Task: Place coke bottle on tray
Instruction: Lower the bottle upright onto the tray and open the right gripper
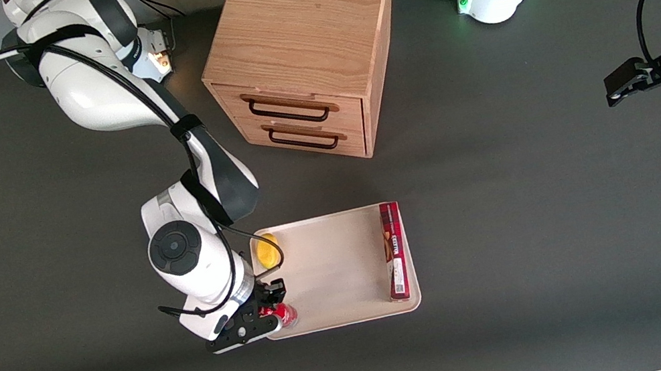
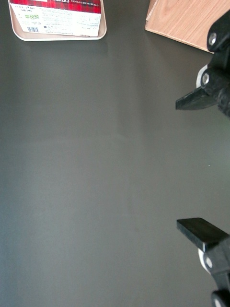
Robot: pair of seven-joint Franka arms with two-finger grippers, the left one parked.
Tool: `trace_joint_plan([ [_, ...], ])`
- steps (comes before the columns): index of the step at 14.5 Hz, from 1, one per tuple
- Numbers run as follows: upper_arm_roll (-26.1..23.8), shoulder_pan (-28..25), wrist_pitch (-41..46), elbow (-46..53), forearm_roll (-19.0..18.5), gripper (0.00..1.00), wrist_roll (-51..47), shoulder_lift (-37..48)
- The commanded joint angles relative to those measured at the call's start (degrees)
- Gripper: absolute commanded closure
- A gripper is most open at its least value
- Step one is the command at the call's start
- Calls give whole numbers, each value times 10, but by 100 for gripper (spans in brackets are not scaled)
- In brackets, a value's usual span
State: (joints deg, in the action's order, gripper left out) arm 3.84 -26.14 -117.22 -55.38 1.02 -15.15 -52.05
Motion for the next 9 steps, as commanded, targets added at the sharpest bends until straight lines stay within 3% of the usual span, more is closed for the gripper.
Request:
trace_joint_plan([
  [1, 6, -8, 0, 28, -7, 46, -11, -12],
  [2, 7, -11, 1, 28, -7, 9, -11, -12],
  [3, 7, -11, 2, 28, -7, 0, -11, -12],
  [9, 2, -4, 66, 27, -2, 0, -10, 21],
])
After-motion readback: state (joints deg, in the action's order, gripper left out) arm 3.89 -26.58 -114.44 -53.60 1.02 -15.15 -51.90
